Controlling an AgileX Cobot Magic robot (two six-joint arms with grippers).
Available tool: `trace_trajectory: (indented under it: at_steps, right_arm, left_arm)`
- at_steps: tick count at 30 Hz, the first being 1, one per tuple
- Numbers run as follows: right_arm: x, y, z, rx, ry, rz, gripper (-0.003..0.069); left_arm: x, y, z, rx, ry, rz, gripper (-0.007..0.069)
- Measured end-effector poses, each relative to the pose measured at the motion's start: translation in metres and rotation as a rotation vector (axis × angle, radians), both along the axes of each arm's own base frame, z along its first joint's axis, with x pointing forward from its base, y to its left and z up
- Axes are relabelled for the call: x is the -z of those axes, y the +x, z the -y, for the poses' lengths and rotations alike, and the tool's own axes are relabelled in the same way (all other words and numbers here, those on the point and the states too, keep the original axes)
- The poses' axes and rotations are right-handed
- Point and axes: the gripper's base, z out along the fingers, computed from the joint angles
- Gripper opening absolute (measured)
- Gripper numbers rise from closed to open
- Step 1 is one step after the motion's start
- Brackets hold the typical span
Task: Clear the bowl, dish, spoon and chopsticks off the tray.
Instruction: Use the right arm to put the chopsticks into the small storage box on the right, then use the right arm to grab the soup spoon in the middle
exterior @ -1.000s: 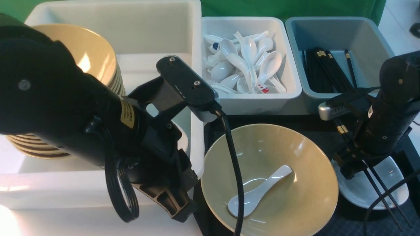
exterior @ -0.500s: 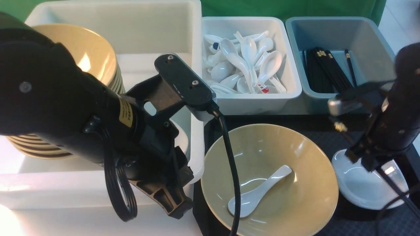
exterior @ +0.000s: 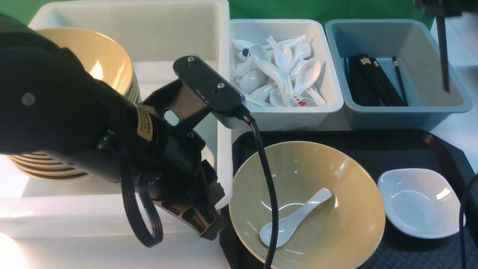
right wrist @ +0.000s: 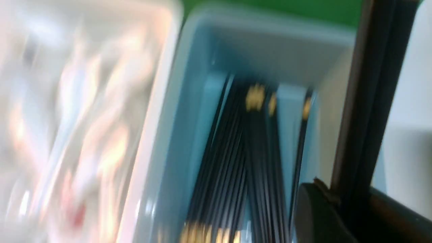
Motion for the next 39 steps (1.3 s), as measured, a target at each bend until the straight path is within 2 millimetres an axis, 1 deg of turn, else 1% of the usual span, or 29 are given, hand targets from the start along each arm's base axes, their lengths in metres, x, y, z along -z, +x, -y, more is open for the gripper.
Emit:
trace_trajectory:
  at_steps: [1, 3, 5, 6, 7, 8, 9, 11, 13, 15, 17, 19, 20, 21, 22, 23, 24, 26, 27, 28, 29, 30, 32, 34, 36, 37, 39]
  right_arm:
    - [0.002, 0.014, 0.003, 0.026, 0.021, 0.018, 0.015]
    - [0.013, 0.034, 0.008, 0.054, 0.039, 0.017, 0.015]
    - [0.026, 0.048, 0.009, 0.064, 0.047, 0.003, 0.015]
    - [0.037, 0.057, 0.009, 0.069, 0.049, -0.015, 0.015]
    - [0.043, 0.064, 0.009, 0.072, 0.051, -0.022, 0.015]
    - [0.059, 0.074, 0.009, 0.073, 0.05, -0.044, 0.015]
    - [0.061, 0.075, 0.009, 0.073, 0.05, -0.047, 0.015]
    - [0.08, 0.089, 0.008, 0.074, 0.05, -0.072, 0.0173]
    - [0.09, 0.093, 0.008, 0.076, 0.049, -0.101, 0.0217]
    - [0.095, 0.092, 0.008, 0.081, 0.049, -0.141, 0.0301]
    - [0.093, 0.087, 0.008, 0.069, 0.034, -0.181, 0.0367]
    - [0.088, 0.082, 0.007, 0.04, 0.019, -0.215, 0.0403]
    - [0.079, 0.073, 0.002, -0.019, -0.003, -0.245, 0.0433]
    - [0.064, 0.063, -0.003, -0.095, -0.026, -0.256, 0.045]
    - [0.055, 0.056, -0.009, -0.144, -0.016, -0.262, 0.0456]
    - [0.04, 0.044, -0.017, -0.216, -0.024, -0.266, 0.0459]
    - [0.03, 0.036, -0.024, -0.267, -0.017, -0.267, 0.0461]
    - [0.008, 0.011, -0.041, -0.384, -0.024, -0.267, 0.0461]
    - [0.005, 0.009, -0.043, -0.388, -0.026, -0.26, 0.0461]
    - [-0.007, -0.01, -0.056, -0.469, -0.044, -0.273, 0.0462]
    - [-0.015, -0.027, -0.068, -0.543, -0.068, -0.281, 0.0462]
    - [-0.016, -0.035, -0.076, -0.584, -0.079, -0.29, 0.0462]
    - [-0.021, -0.061, -0.094, -0.691, -0.12, -0.294, 0.0462]
    - [-0.02, -0.086, -0.113, -0.819, -0.177, -0.298, 0.0462]
    - [-0.012, -0.1, -0.127, -0.905, -0.21, -0.319, 0.0462]
    - [-0.011, -0.104, -0.13, -0.931, -0.223, -0.321, 0.0462]
    - [0.006, -0.117, -0.145, -1.035, -0.262, -0.364, 0.0462]
  left_arm:
    - [0.0, 0.0, 0.0, -0.007, -0.007, 0.002, -0.0015]
    - [-0.001, 0.001, 0.001, -0.019, -0.018, 0.004, -0.0015]
    - [-0.001, 0.002, 0.001, -0.028, -0.027, 0.008, -0.0015]
    - [-0.002, 0.002, 0.002, -0.032, -0.032, 0.01, -0.0015]
    - [-0.002, 0.003, 0.002, -0.037, -0.039, 0.014, -0.0015]
    - [-0.002, 0.003, 0.003, -0.045, -0.05, 0.018, -0.0015]
    - [-0.003, 0.003, 0.003, -0.047, -0.053, 0.02, -0.0015]
    - [-0.004, 0.005, 0.004, -0.057, -0.069, 0.029, -0.0015]
    - [-0.004, 0.005, 0.004, -0.065, -0.084, 0.035, -0.0015]
    - [-0.005, 0.006, 0.005, -0.074, -0.097, 0.041, -0.0015]
    - [-0.006, 0.007, 0.006, -0.08, -0.111, 0.054, -0.0015]
    - [-0.007, 0.009, 0.006, -0.086, -0.121, 0.078, -0.0015]
    - [-0.01, 0.012, 0.007, -0.098, -0.142, 0.112, -0.0015]
    - [-0.014, 0.013, 0.006, -0.108, -0.159, 0.147, -0.0015]
    - [-0.017, 0.013, 0.004, -0.112, -0.17, 0.168, -0.0015]
    - [-0.021, 0.011, 0.002, -0.121, -0.184, 0.19, -0.0015]
    - [-0.025, 0.009, -0.001, -0.126, -0.193, 0.203, -0.0015]
    - [-0.036, 0.001, -0.01, -0.131, -0.214, 0.235, -0.0015]
    - [-0.037, 0.0, -0.011, -0.131, -0.218, 0.24, -0.0015]
    - [-0.043, -0.008, -0.018, -0.134, -0.231, 0.251, -0.0015]
    - [-0.049, -0.02, -0.029, -0.135, -0.245, 0.262, -0.0015]
    - [-0.048, -0.024, -0.033, -0.135, -0.24, 0.256, -0.0015]
    - [-0.047, -0.039, -0.046, -0.134, -0.235, 0.242, -0.0015]
    - [-0.04, -0.054, -0.059, -0.132, -0.23, 0.217, -0.0015]
    - [-0.034, -0.062, -0.065, -0.131, -0.23, 0.199, -0.0015]
    - [-0.032, -0.064, -0.066, -0.131, -0.229, 0.197, -0.0015]
    - [-0.023, -0.072, -0.072, -0.13, -0.232, 0.175, -0.0015]
